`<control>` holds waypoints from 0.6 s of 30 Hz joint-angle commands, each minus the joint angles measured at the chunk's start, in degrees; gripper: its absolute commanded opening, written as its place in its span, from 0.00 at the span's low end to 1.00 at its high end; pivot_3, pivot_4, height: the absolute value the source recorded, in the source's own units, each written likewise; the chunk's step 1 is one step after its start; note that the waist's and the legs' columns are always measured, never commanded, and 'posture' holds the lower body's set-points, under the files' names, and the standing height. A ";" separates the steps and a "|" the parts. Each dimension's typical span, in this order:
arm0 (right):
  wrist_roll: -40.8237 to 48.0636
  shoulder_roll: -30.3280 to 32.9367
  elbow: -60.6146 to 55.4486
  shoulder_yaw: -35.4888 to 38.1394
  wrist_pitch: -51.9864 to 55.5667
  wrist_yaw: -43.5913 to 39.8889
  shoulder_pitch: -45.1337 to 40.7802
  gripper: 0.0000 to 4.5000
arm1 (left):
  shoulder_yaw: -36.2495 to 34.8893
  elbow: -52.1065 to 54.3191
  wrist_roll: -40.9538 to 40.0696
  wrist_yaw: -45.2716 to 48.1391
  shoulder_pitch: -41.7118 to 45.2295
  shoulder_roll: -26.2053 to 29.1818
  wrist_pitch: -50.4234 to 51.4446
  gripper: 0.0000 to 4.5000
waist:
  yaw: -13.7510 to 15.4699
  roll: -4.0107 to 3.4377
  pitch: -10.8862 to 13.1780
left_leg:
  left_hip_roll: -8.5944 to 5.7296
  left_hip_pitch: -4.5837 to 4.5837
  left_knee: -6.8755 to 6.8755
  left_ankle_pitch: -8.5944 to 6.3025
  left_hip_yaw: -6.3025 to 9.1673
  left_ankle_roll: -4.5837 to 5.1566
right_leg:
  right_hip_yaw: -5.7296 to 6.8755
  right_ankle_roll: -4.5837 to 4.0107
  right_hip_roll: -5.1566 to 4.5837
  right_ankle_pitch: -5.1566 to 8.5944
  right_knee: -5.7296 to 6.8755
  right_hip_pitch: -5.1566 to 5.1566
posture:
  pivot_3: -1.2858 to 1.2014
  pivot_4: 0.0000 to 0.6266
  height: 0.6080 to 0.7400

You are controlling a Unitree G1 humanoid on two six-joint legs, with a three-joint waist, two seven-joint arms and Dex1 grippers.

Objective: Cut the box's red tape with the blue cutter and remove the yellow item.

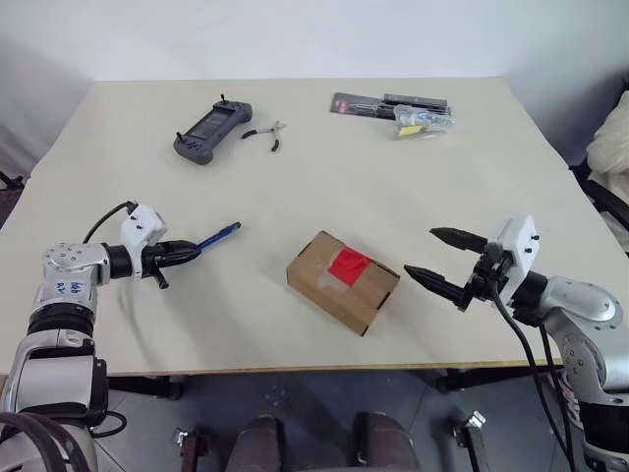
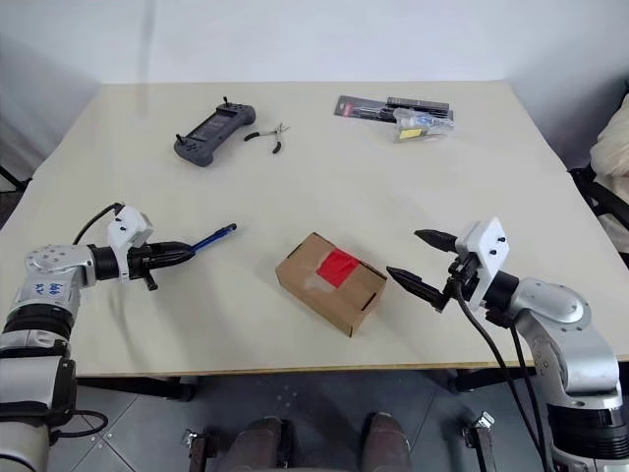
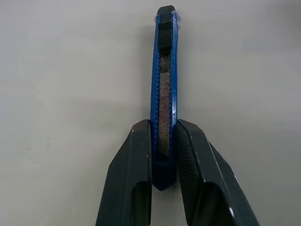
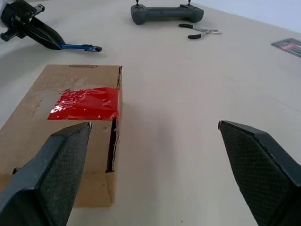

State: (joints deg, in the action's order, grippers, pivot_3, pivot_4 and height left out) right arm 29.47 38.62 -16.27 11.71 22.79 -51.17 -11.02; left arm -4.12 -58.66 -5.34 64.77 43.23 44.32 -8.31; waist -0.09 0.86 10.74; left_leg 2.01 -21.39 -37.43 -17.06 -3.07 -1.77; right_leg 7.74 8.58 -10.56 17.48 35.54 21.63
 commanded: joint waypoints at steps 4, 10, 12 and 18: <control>2.62 3.06 -4.30 -0.57 3.41 -0.63 -5.12 1.00 | -3.69 4.90 -4.61 8.82 -4.97 3.37 -4.03 0.09 | -0.39 0.02 0.01 | 0.00 -0.01 0.16 0.00 -0.17 0.01 | -0.11 0.00 0.00 0.00 -0.03 0.17 | 0.52 0.24 1.00; 9.20 4.19 -10.99 -8.72 21.19 2.89 -19.28 1.00 | -10.05 21.14 -13.17 15.64 -17.52 6.14 -3.13 0.09 | -1.36 0.10 0.05 | 0.09 -0.23 0.15 0.00 -0.25 0.00 | -0.16 0.00 0.01 0.00 0.09 0.52 | 0.52 0.24 1.00; 12.12 2.82 -11.29 -14.14 32.03 4.91 -26.67 0.91 | -12.68 29.96 -14.93 14.40 -25.48 6.43 -2.89 0.09 | -2.08 0.09 0.05 | 0.13 -0.24 0.18 -0.04 -0.41 -0.02 | -0.28 -0.01 0.00 0.00 0.10 0.66 | 0.52 0.24 1.00; 8.90 -5.27 -8.59 -26.47 30.45 1.03 -39.23 0.48 | -16.66 47.47 -15.52 9.37 -43.02 4.59 -4.33 0.09 | -1.74 0.10 0.05 | 0.32 -0.35 0.21 -0.15 -0.48 -0.11 | -0.27 -0.05 0.10 -0.01 0.29 0.94 | 0.52 0.24 1.00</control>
State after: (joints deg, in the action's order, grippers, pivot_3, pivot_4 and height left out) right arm 39.20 33.72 -24.73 -13.16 54.62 -48.54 -48.72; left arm -18.88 -14.98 -20.08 75.01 2.31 48.84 -11.45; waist -1.83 0.96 10.79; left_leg 2.35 -21.77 -37.25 -17.25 -3.56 -1.86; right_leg 7.47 8.52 -10.44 17.47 35.81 22.58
